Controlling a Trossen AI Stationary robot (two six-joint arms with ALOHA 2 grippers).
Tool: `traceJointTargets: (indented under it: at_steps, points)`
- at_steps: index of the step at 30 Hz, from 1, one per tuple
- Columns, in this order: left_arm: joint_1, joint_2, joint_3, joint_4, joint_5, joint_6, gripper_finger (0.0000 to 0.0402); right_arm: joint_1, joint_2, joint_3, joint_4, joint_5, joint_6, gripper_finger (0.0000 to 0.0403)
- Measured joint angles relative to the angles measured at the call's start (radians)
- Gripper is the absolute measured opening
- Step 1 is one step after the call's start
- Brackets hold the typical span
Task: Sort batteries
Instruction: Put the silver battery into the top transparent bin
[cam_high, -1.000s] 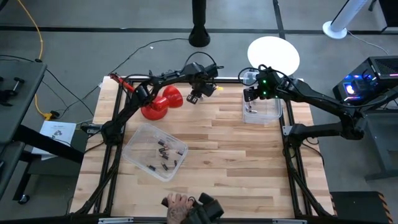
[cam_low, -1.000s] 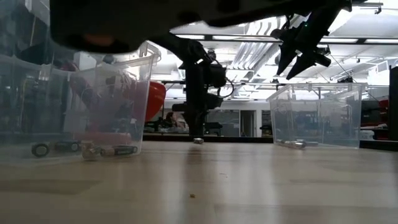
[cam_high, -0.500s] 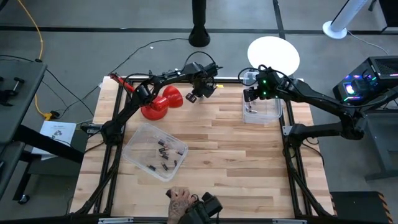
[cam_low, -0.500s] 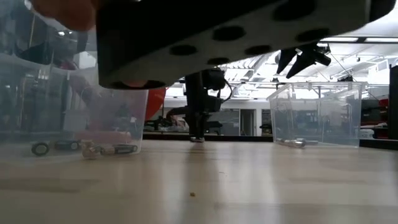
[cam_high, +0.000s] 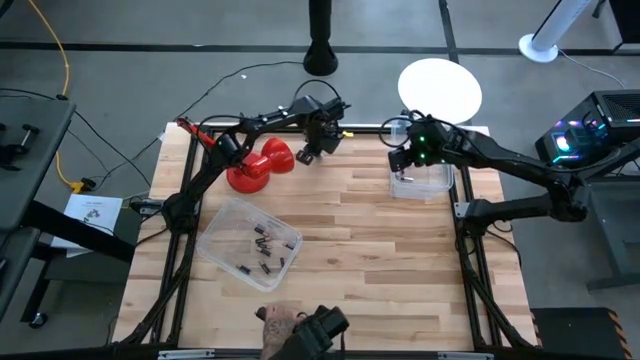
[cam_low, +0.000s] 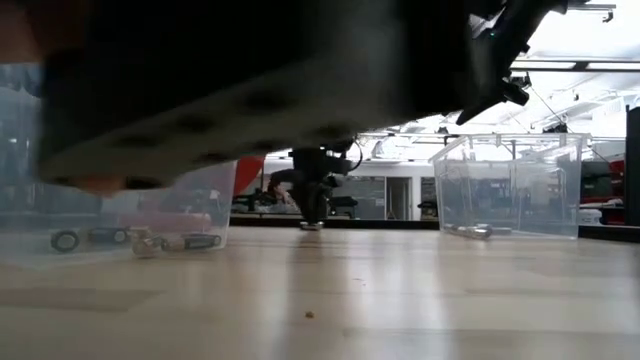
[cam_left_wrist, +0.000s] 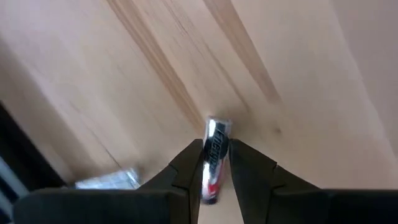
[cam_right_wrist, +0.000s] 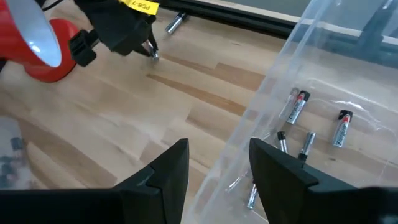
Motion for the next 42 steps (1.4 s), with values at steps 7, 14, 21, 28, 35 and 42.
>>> traceJointTargets:
  at_steps: [7,14,21,28,35,42]
  points:
    - [0.032,-0.006,-0.067,-0.013,-0.067,0.028,0.007,0.024,0.0,0.0,-0.005,0.0,0.0,0.0162]
    - [0.044,-0.005,-0.079,-0.016,-0.027,0.011,0.0067,0.024,0.0,0.0,-0.007,0.001,0.0,0.0162]
    - [0.023,-0.011,-0.08,-0.023,-0.067,-0.29,0.0032,0.024,0.0,0.0,-0.007,0.001,-0.006,0.0162]
    - [0.013,-0.056,-0.078,-0.053,-0.031,-0.53,0.0031,0.021,0.0,0.0,-0.006,0.002,-0.02,0.0162]
    - [-0.027,-0.225,-0.049,-0.088,0.092,-0.65,0.0031,0.021,0.0,0.0,-0.003,0.025,-0.027,0.0162]
    - [-0.173,-0.464,-0.047,-0.172,0.201,-0.735,0.0031,0.021,0.0,0.0,0.037,0.034,-0.031,0.0162]
